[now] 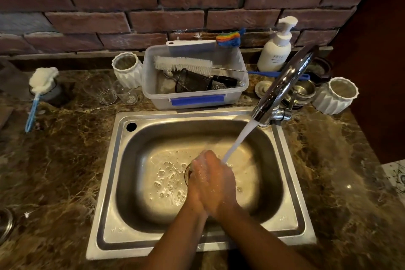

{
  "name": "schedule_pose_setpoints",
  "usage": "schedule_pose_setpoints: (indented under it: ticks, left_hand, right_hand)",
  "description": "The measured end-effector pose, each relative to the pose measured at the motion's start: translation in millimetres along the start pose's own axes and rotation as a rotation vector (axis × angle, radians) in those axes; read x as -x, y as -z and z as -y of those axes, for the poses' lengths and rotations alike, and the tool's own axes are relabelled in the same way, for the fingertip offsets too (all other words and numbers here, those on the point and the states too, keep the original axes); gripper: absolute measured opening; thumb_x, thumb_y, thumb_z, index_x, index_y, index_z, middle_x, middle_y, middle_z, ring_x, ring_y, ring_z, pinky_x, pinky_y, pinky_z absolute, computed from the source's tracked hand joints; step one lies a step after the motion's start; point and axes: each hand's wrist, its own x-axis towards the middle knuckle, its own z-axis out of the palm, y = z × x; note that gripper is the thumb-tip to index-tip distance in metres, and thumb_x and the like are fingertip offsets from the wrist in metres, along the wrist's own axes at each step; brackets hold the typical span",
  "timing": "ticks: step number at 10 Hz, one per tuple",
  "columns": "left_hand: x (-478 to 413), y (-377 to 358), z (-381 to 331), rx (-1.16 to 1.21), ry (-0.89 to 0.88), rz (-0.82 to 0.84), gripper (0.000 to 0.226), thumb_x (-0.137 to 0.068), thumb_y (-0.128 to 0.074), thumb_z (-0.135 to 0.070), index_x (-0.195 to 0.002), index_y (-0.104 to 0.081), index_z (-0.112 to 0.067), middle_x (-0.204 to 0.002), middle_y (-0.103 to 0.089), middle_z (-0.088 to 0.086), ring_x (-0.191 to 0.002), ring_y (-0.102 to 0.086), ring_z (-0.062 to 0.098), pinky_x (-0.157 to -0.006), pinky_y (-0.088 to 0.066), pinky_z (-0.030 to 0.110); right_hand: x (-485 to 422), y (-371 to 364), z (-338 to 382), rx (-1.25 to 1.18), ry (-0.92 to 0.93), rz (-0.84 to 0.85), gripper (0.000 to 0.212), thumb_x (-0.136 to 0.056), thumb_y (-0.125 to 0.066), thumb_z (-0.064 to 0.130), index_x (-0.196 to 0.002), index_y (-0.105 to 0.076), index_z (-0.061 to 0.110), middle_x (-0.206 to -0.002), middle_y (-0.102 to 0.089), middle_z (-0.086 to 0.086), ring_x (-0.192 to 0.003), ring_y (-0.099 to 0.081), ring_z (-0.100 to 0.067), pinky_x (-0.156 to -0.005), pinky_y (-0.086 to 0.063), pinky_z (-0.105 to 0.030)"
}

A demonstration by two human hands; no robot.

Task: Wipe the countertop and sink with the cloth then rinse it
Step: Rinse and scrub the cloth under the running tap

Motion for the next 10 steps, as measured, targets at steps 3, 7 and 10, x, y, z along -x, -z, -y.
schedule_pose_setpoints:
  ticks: [3, 7, 10]
  left_hand:
    - [6.5, 21.3, -28.8, 0.390, 0.102, 0.135, 0.043, -0.097, -0.056, -0.031, -0.128, -0.062, -0.001, -0.126, -0.067, 0.027, -0.109, -0.068, 0.039, -0.090, -0.057, 0.048]
    - [21.1, 9.9, -38.4, 0.357, 0.308, 0.175, 0.034, -0.102, -0.052, -0.037, -0.101, -0.075, -0.012, -0.099, -0.077, 0.014, -0.083, -0.075, 0.019, -0.070, -0.059, 0.029]
    - [1.8, 26.2, -32.7, 0.433, 0.328, 0.073, 0.041, -0.102, -0.052, -0.037, -0.122, -0.065, -0.003, -0.103, -0.074, 0.016, -0.109, -0.068, 0.036, -0.090, -0.056, 0.046]
  right_hand:
    - [-36.6, 21.4, -45.7, -0.205, -0.416, -0.153, 0.010, -0.097, -0.053, 0.031, -0.091, -0.057, 0.026, -0.082, -0.065, 0.001, -0.080, -0.066, -0.024, -0.075, -0.057, -0.049]
    - [-22.4, 23.4, -21.4, -0.307, -0.361, 0.030, 0.028, -0.098, -0.058, 0.039, -0.078, -0.070, 0.024, -0.069, -0.072, 0.001, -0.069, -0.072, -0.017, -0.062, -0.059, -0.029]
    - [-21.9, 26.5, -25.3, -0.054, -0.205, 0.007, 0.023, -0.100, -0.051, 0.035, -0.085, -0.060, 0.019, -0.076, -0.065, -0.002, -0.073, -0.063, -0.024, -0.064, -0.052, -0.031]
